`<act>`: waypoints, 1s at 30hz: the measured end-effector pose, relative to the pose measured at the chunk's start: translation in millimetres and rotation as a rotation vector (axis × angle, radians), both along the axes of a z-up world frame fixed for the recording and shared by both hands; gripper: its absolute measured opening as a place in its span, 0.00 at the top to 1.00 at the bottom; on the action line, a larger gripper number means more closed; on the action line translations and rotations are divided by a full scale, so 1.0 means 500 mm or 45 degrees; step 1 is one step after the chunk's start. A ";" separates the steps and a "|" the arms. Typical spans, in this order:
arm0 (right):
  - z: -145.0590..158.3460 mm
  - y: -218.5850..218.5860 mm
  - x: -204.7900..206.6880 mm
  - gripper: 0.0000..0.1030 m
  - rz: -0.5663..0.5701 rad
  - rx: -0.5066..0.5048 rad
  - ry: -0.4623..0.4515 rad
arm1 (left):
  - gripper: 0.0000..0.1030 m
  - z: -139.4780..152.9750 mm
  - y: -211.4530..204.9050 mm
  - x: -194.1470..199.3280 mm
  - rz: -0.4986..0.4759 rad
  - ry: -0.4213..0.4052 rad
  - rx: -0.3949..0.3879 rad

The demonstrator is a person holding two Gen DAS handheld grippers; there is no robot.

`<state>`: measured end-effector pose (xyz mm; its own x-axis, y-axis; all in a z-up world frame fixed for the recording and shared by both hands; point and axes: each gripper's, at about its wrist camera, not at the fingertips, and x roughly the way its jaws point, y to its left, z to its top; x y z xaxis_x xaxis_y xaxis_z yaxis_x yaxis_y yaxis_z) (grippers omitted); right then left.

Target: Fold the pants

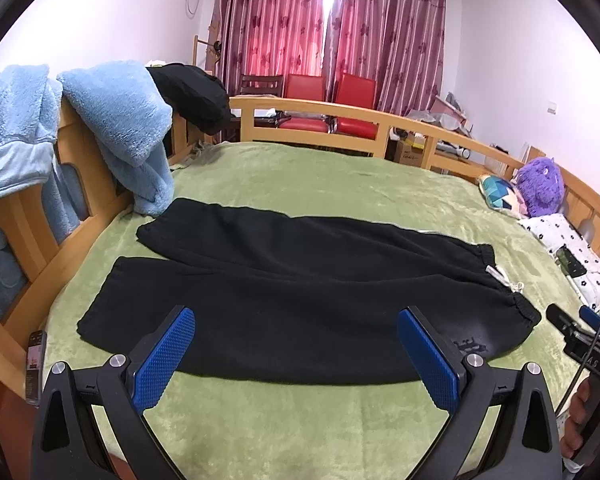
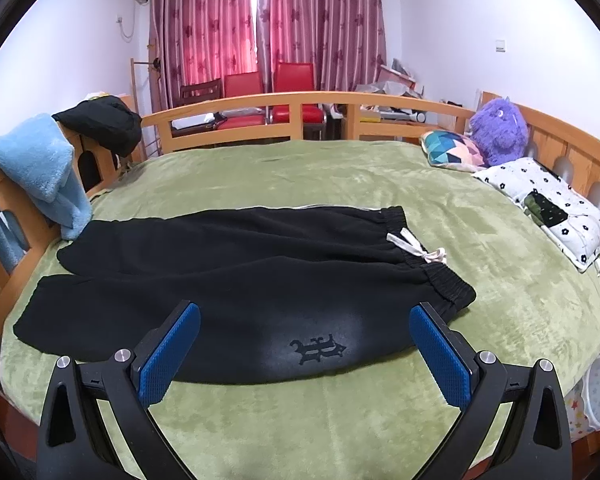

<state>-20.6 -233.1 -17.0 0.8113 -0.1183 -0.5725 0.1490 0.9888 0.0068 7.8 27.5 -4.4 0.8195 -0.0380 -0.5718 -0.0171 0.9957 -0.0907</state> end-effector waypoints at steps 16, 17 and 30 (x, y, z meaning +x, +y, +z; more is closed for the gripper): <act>-0.112 -0.023 0.095 0.06 0.085 0.080 0.053 | 0.13 -0.094 0.011 0.084 -0.026 0.096 -0.072; -0.132 -0.028 0.107 0.09 0.088 0.077 0.072 | 0.13 -0.104 0.014 0.089 -0.022 0.101 -0.075; -0.221 -0.046 0.195 0.18 0.100 0.090 0.223 | 0.13 -0.175 0.039 0.175 0.049 0.215 -0.041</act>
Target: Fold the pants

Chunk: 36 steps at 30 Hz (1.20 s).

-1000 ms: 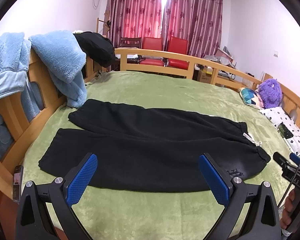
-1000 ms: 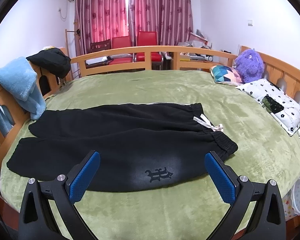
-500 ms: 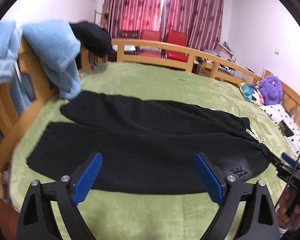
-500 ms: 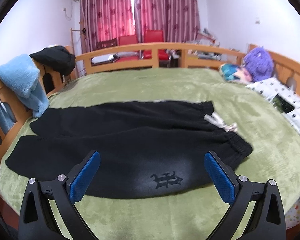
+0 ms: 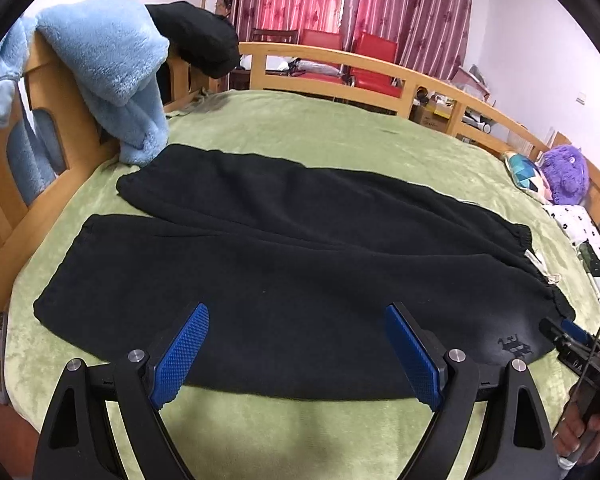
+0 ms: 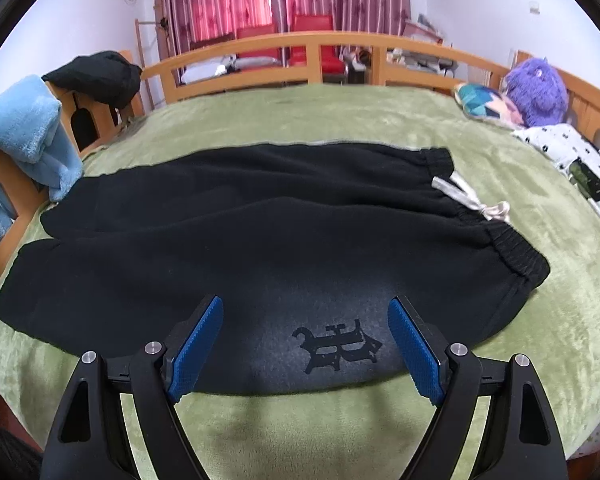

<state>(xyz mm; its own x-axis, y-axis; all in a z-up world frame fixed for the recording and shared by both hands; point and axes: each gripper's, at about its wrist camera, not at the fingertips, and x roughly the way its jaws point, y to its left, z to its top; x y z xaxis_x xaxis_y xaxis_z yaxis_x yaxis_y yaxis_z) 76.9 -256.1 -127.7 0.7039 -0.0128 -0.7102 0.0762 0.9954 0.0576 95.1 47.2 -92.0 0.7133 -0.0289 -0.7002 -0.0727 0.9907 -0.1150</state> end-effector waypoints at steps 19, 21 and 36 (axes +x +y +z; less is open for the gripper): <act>-0.068 -0.004 -0.089 0.21 -0.173 -0.012 0.047 | 0.13 -0.065 0.145 -0.054 -0.001 0.018 -0.035; -0.068 0.006 -0.099 0.21 -0.188 -0.028 0.050 | 0.13 -0.078 0.157 -0.052 0.000 0.035 -0.032; -0.088 -0.024 -0.091 0.30 -0.248 0.013 0.092 | 0.15 -0.183 0.246 -0.066 0.073 0.138 -0.210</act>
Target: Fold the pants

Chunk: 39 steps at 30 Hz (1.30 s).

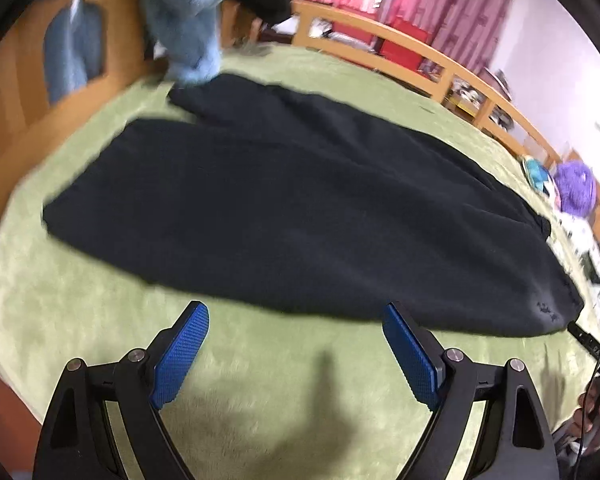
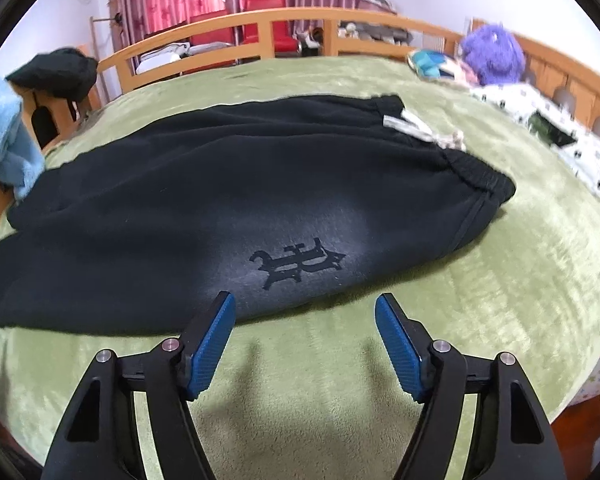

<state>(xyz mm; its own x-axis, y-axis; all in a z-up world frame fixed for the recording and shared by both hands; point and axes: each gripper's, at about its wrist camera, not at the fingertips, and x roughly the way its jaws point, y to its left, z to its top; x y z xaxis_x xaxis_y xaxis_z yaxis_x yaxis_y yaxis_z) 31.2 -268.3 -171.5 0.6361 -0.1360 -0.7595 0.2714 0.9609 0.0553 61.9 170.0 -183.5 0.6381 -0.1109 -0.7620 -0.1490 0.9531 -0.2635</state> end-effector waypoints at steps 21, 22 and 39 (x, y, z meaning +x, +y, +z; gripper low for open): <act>-0.091 -0.196 0.092 0.30 -0.223 0.452 0.008 | 0.29 -0.102 0.125 0.119 0.345 0.062 -0.267; -0.093 -0.198 0.098 0.30 -0.226 0.469 0.000 | 0.33 -0.103 0.128 0.127 0.356 0.066 -0.271; -0.015 -0.199 0.093 0.87 -0.187 0.452 -0.104 | 0.91 0.029 0.177 0.098 0.339 -0.061 -0.177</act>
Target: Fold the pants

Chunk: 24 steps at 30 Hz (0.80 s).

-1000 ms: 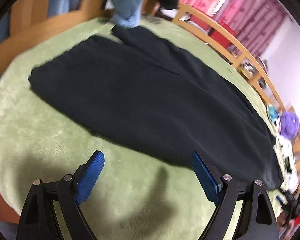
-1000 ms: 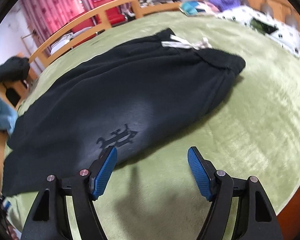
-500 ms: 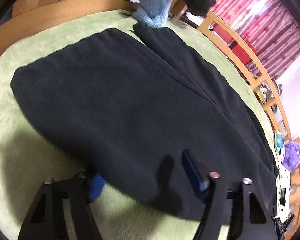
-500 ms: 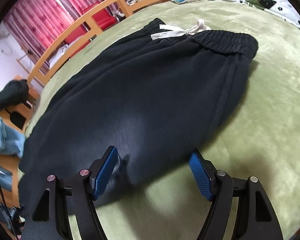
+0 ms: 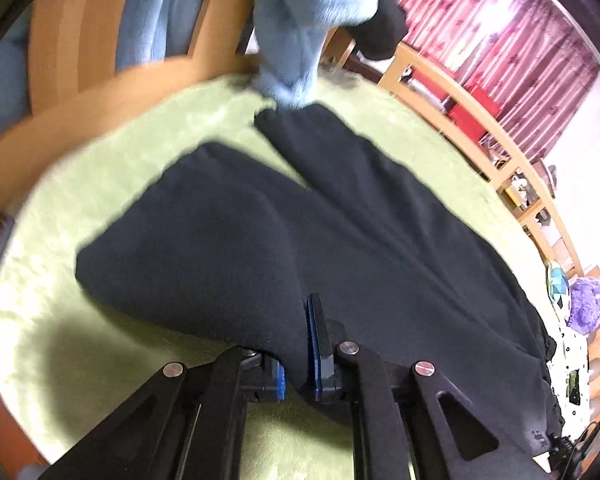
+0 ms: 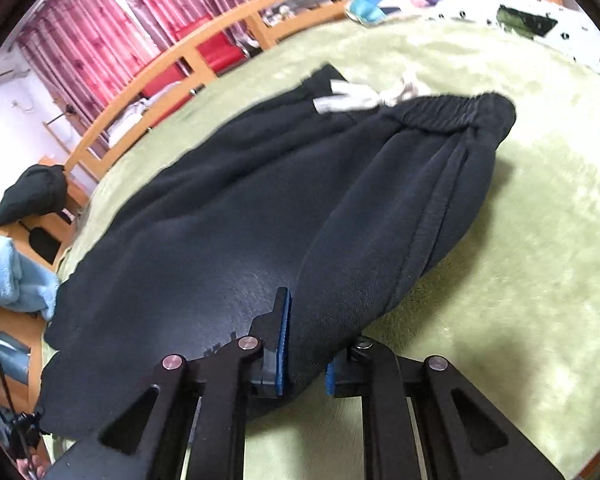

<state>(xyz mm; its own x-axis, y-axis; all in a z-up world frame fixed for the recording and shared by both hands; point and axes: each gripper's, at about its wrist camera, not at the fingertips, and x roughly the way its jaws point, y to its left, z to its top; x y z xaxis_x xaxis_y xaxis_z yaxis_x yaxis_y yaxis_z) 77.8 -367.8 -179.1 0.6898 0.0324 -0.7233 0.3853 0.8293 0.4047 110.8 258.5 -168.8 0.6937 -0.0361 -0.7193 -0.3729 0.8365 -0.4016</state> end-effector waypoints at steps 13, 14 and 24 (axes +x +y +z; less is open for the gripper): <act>0.185 0.047 0.161 0.88 0.210 -0.223 -0.084 | 0.91 0.168 -0.041 0.186 -0.112 -0.162 0.215; 0.197 0.048 0.192 0.88 0.217 -0.238 -0.090 | 0.91 0.180 -0.048 0.210 -0.115 -0.177 0.233; 0.238 0.030 0.573 0.85 0.163 -0.290 -0.130 | 0.87 0.221 -0.116 0.532 -0.082 -0.235 0.420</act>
<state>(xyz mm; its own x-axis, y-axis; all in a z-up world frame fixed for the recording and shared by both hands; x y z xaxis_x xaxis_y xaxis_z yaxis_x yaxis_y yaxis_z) 364.1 -353.0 -60.3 0.7603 -0.0311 -0.6488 0.2381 0.9427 0.2339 376.9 200.3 -58.1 0.8164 0.1288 -0.5630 -0.2617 0.9515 -0.1619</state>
